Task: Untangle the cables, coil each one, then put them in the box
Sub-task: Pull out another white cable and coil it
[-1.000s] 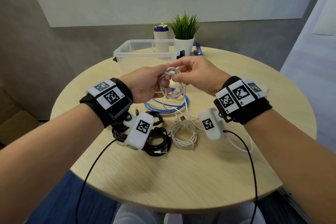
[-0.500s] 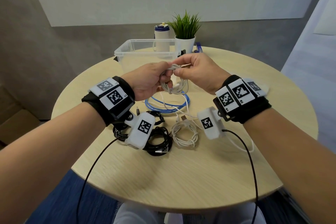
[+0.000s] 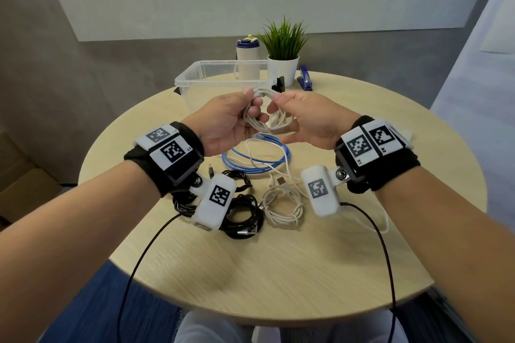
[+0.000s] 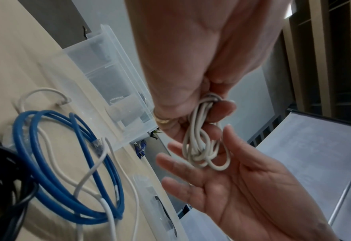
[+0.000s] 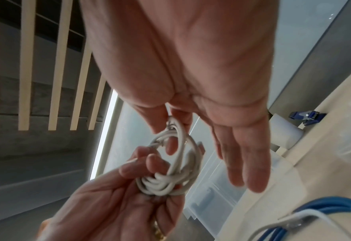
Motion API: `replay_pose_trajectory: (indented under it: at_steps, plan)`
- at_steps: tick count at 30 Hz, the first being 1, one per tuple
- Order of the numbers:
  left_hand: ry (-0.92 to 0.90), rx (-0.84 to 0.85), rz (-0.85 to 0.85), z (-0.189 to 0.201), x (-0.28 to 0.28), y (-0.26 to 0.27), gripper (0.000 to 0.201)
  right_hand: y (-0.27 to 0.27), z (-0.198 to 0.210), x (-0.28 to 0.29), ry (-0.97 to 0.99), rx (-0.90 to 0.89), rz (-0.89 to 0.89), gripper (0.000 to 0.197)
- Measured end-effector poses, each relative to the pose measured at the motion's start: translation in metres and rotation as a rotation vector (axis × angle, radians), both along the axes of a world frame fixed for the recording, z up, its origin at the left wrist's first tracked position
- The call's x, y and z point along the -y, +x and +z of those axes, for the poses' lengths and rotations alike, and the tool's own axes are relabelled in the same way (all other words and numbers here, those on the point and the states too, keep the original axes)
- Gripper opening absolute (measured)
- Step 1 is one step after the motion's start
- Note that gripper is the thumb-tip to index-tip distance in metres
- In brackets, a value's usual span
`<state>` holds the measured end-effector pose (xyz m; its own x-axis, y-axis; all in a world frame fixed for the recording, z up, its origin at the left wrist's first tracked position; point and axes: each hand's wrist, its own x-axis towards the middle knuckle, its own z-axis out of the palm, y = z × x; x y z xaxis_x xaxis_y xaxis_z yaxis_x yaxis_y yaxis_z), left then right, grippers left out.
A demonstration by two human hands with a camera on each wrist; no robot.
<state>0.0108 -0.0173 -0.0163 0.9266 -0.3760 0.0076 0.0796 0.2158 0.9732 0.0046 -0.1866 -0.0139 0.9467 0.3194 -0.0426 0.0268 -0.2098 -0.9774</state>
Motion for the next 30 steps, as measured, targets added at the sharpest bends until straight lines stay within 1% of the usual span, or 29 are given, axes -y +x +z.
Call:
replay_pose_trajectory:
  at_steps: [2, 3, 5, 7, 9, 11, 14, 18, 21, 24, 28, 30]
  plan:
    - [-0.026, 0.002, -0.003, 0.000, -0.001, 0.001, 0.035, -0.002, -0.001, 0.000, 0.011, -0.048, 0.035, 0.020]
    - [-0.031, 0.002, -0.011, 0.001, -0.001, 0.001, 0.034, -0.002, -0.002, 0.000, 0.006, -0.047, 0.039, 0.022]
    - [-0.009, -0.014, -0.036, 0.002, 0.000, 0.000, 0.032, 0.000, -0.004, -0.001, -0.037, 0.008, 0.002, 0.028]
    - [0.035, -0.059, -0.072, 0.005, 0.000, -0.001, 0.034, 0.000, -0.005, -0.004, -0.104, 0.066, -0.032, 0.032]
    - [0.061, -0.132, -0.093, 0.007, -0.001, 0.001, 0.047, -0.001, -0.005, -0.006, -0.186, 0.108, -0.027, 0.032]
    - [0.098, -0.205, -0.069, 0.008, -0.002, 0.003, 0.058, -0.002, -0.006, -0.008, -0.246, 0.131, -0.001, 0.028]
    - [0.184, -0.232, -0.003, 0.005, -0.004, 0.004, 0.050, -0.005, -0.006, -0.010, -0.246, 0.132, 0.023, 0.028]
    - [0.148, -0.204, -0.027, 0.005, -0.011, 0.003, 0.034, -0.002, -0.005, -0.009, -0.234, 0.169, -0.006, 0.026]
    - [0.141, -0.215, -0.064, 0.008, -0.012, 0.002, 0.032, 0.000, -0.005, -0.008, -0.266, 0.202, -0.012, 0.028]
    - [0.153, -0.241, -0.051, 0.009, -0.011, 0.001, 0.029, -0.001, -0.004, -0.010, -0.317, 0.207, 0.043, 0.030]
    - [0.170, -0.298, 0.047, 0.008, -0.008, 0.000, 0.029, -0.005, -0.005, -0.012, -0.378, 0.194, 0.108, 0.030]
    - [0.177, -0.285, 0.110, 0.005, -0.005, -0.001, 0.029, -0.007, -0.006, -0.013, -0.371, 0.179, 0.131, 0.030]
